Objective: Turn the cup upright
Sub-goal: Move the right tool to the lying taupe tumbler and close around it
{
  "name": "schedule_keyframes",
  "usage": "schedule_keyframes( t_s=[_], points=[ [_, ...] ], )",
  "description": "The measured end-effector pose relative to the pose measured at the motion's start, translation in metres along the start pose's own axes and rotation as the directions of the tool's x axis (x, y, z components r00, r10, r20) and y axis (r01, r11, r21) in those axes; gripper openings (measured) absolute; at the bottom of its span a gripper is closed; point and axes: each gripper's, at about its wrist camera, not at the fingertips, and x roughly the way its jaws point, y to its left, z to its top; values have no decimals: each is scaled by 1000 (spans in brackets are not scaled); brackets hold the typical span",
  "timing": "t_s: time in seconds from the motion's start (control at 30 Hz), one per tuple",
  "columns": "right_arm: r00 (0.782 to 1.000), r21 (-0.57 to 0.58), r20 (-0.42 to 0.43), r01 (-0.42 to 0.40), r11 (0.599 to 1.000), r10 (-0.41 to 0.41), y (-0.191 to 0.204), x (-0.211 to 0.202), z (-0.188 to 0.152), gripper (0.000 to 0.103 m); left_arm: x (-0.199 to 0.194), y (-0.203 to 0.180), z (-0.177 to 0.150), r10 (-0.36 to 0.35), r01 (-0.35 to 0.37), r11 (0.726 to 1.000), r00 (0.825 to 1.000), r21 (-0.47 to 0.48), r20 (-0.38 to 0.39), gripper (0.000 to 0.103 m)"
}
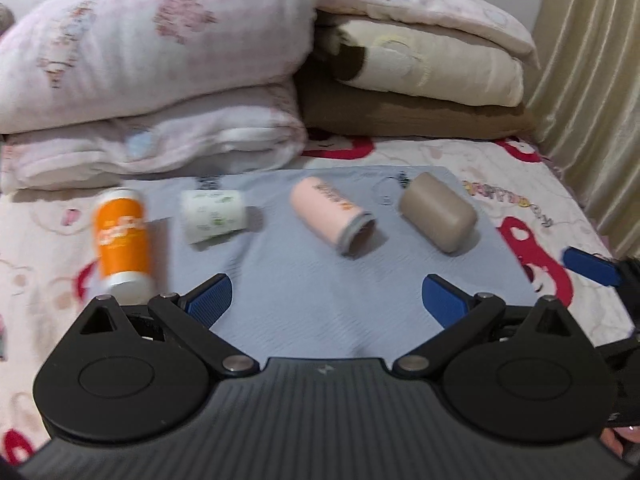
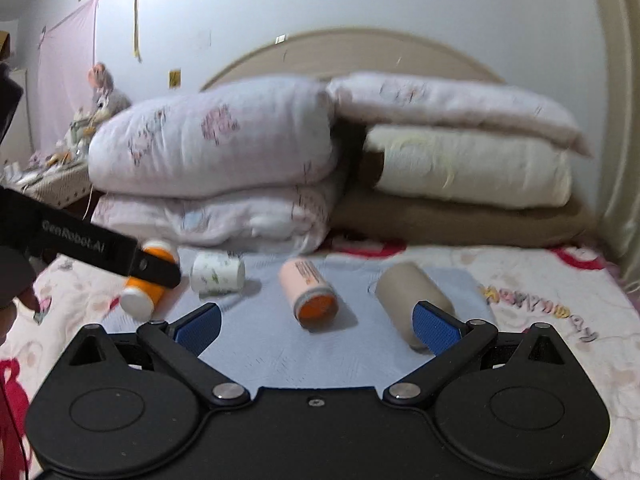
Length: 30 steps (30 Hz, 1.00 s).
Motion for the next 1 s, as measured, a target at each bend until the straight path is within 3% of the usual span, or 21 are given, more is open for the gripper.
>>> schedule_keyframes(
  t_s=[0.17, 0.37, 0.5, 0.7, 1.0],
  points=[
    [994, -131, -103, 14, 991, -28, -30, 42, 3, 103, 52, -23, 9, -40, 39, 999, 999, -35, -15, 101],
    [977, -120, -213, -32, 992, 6, -75, 95, -4, 102, 112, -41, 14, -72, 67, 995, 996, -79, -53, 101],
    [977, -148, -212, -11, 989, -21, -91, 123, -11, 97, 143, -50, 15, -115, 107, 987, 992, -116, -61, 101],
    [980, -194, -200, -49, 980, 10, -103, 153, -15, 95, 179, -57, 18, -148, 131, 974, 985, -186, -85, 100],
    [972, -247, -234, -51, 968, -8, -112, 187, -19, 95, 198, -63, 22, -180, 157, 962, 980, -225, -83, 100]
  ],
)
